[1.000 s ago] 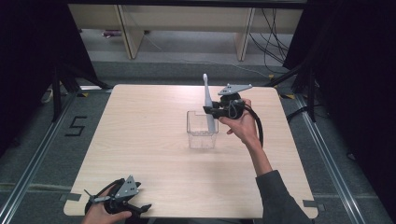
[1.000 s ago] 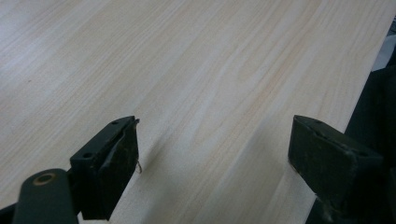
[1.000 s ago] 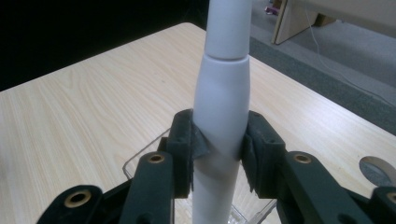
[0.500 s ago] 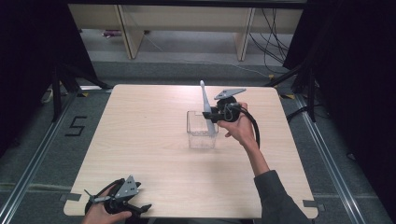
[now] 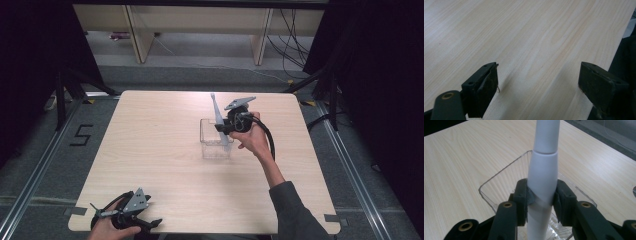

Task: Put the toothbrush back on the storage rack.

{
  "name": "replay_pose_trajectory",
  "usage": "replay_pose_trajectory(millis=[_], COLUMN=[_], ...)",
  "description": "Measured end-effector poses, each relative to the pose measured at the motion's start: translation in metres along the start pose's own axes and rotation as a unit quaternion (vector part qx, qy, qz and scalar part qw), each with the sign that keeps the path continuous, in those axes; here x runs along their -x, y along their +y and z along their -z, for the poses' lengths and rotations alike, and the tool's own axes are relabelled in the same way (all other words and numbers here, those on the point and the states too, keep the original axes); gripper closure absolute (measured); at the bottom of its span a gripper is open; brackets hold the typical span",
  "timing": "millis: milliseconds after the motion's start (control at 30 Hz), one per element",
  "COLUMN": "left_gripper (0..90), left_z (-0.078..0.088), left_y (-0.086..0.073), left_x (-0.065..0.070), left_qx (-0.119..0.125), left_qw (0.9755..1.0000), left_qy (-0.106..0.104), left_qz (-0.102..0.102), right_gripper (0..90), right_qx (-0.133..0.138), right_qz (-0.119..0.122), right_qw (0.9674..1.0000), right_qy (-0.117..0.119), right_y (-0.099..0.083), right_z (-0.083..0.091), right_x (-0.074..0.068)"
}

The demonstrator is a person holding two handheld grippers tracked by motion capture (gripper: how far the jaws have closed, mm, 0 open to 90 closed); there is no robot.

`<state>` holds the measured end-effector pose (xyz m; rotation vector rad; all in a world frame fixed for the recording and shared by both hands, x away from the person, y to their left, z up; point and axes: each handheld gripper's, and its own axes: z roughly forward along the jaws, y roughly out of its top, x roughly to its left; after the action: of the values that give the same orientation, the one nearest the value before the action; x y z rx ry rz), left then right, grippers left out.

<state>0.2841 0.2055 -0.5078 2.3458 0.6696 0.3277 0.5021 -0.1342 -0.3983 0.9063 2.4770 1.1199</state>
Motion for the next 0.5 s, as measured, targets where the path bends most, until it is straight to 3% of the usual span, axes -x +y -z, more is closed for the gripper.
replay_pose_trajectory(millis=[167, 367, 500], left_gripper=[15.7, 15.7, 15.7], left_z=[0.0, 0.001, 0.0], left_y=[0.0, 0.0, 0.0], left_x=[0.0, 0.0, -0.001], left_qx=[-0.002, -0.002, -0.001], left_qw=[1.0, 1.0, 1.0], left_qy=[-0.004, -0.004, -0.003], left_qz=[0.0, -0.001, -0.001], right_gripper=[67.1, 67.1, 67.1], right_qx=[-0.009, -0.024, -0.047], right_qz=[-0.002, 0.013, 0.011], right_qw=[1.0, 0.9996, 0.9988], right_qy=[0.004, 0.006, 0.005], right_y=[-0.001, -0.001, -0.002], right_z=[-0.006, -0.012, -0.015], right_x=[0.0, 0.0, -0.001])
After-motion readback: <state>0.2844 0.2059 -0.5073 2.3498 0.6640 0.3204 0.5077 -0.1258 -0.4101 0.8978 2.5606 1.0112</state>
